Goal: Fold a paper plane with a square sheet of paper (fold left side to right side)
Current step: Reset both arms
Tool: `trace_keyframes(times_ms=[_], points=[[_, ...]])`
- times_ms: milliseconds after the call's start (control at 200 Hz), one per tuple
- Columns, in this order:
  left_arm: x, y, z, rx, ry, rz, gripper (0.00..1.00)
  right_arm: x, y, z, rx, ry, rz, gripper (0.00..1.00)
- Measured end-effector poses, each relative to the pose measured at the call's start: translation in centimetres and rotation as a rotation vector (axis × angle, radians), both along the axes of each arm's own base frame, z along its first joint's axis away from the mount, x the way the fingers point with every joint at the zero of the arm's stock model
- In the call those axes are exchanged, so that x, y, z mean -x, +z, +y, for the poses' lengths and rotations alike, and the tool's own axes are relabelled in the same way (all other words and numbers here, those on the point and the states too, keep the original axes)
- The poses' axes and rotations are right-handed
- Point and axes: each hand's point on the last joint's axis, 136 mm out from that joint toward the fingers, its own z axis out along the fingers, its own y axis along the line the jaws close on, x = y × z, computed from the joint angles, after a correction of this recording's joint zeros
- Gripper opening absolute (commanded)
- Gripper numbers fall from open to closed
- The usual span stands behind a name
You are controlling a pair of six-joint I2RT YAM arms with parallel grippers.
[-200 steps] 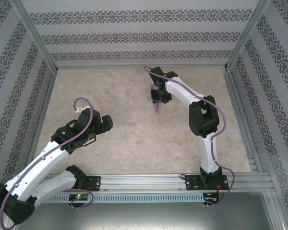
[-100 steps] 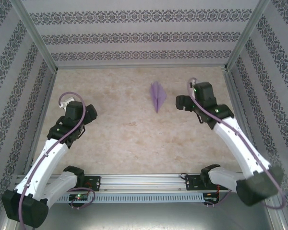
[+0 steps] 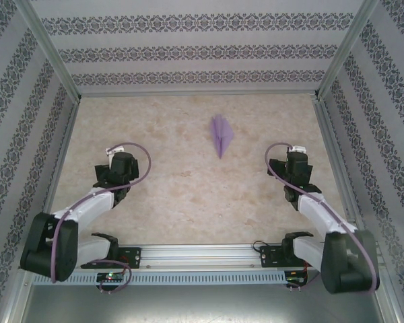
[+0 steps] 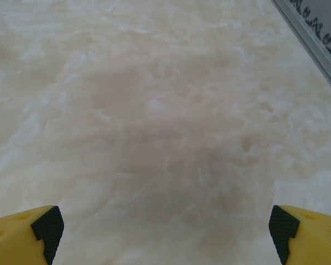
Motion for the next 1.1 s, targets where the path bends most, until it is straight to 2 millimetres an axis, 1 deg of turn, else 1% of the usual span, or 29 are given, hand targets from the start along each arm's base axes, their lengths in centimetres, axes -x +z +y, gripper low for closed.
trace_keyframes(times_ms=[45,110,185,305,415,460,515,575,610,779,1099], points=[[-0.1,-0.9,-0.1,-0.012,-0.022,0.014,1.00,-0.7,-0.5,0.1,0.001,0.010,-0.007,0.98],[-0.7,-1.2,-0.4,-0.015,-0.053,-0.001,1.00,-1.7,-0.9,0.5,0.001,0.038,-0.021,0.98],[-1.9,-0.7,-0.6,-0.009,-0.083,-0.047,1.00,-3.0,-1.1,1.1,-0.001,0.078,-0.046,0.98],[-4.0,0.3,-0.4,0.016,-0.116,-0.138,1.00,-5.2,-0.4,1.6,0.000,0.122,-0.113,0.98],[-5.5,0.4,0.1,0.046,-0.130,-0.200,1.00,-6.6,-0.3,1.9,-0.002,0.149,-0.171,0.98],[-6.0,0.1,0.3,0.058,-0.136,-0.213,1.00,-6.7,-0.3,2.0,-0.004,0.158,-0.190,0.98],[-6.4,-0.8,0.3,0.069,-0.147,-0.214,1.00,-6.7,-0.4,2.1,-0.005,0.169,-0.210,0.98],[-6.3,-1.9,0.1,0.084,-0.162,-0.190,1.00,-6.7,-0.5,2.3,-0.008,0.184,-0.213,0.98],[-6.3,-2.1,0.0,0.090,-0.170,-0.187,1.00,-6.8,-0.2,2.4,-0.008,0.190,-0.225,0.98],[-6.7,-1.4,-0.6,0.108,-0.201,-0.223,1.00,-7.2,0.8,2.5,-0.009,0.202,-0.270,0.98],[-6.9,-1.2,-0.7,0.113,-0.209,-0.233,1.00,-7.3,0.9,2.8,0.000,0.210,-0.274,0.98]])
